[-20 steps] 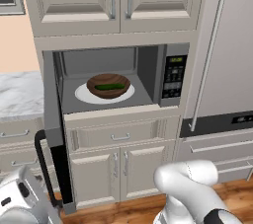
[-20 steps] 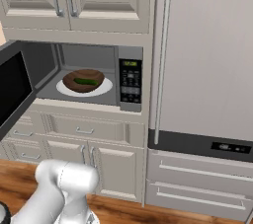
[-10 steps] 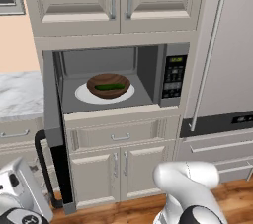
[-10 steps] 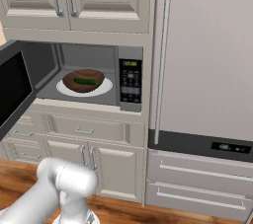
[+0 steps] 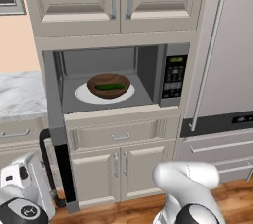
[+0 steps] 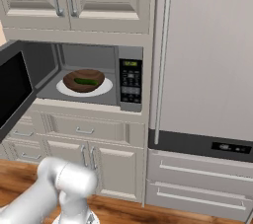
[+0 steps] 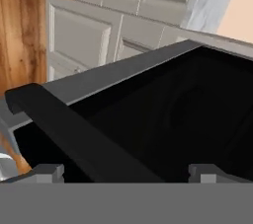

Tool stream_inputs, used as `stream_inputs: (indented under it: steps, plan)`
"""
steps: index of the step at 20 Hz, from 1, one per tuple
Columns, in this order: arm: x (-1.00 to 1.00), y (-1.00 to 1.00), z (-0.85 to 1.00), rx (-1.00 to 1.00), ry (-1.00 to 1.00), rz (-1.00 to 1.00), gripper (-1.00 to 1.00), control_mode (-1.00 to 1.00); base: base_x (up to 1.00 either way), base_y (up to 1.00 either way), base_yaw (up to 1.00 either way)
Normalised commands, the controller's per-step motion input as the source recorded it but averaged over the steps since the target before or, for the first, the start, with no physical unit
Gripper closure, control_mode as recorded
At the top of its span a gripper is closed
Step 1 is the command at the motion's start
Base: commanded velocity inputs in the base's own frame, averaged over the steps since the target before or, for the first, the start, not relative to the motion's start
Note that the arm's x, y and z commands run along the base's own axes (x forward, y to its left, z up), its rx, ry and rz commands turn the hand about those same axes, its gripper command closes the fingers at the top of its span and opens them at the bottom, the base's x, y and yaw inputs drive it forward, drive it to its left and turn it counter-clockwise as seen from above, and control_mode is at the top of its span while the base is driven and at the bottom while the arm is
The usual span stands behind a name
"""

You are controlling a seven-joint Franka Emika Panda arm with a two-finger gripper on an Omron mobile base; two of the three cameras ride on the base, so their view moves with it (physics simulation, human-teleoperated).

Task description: Pick the cucumber from the sink and place it in the bowl. Then pick the bowl and place it in the microwave. Then close the microwave door and press the start button.

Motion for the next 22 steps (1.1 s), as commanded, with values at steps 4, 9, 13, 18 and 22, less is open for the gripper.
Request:
stream_inputs:
  steps: [4, 9, 13, 18, 22]
  plan:
    - [0.06, -1.00, 0.00, 0.24, 0.00, 0.00, -1.00, -1.00, 0.00, 0.00, 0.00]
    - [0.36, -1.00, 0.00, 0.20, -0.03, 0.00, -1.00, -1.00, 0.00, 0.00, 0.00]
    - [0.56, -1.00, 0.00, 0.16, -0.04, 0.00, -1.00, -1.00, 0.00, 0.00, 0.00]
    - [0.74, -0.91, 0.00, 0.09, -0.03, 0.00, -1.00, -1.00, 0.00, 0.00, 0.00]
    - [0.96, -0.74, 0.00, 0.04, 0.00, 0.00, -1.00, -1.00, 0.00, 0.00, 0.00]
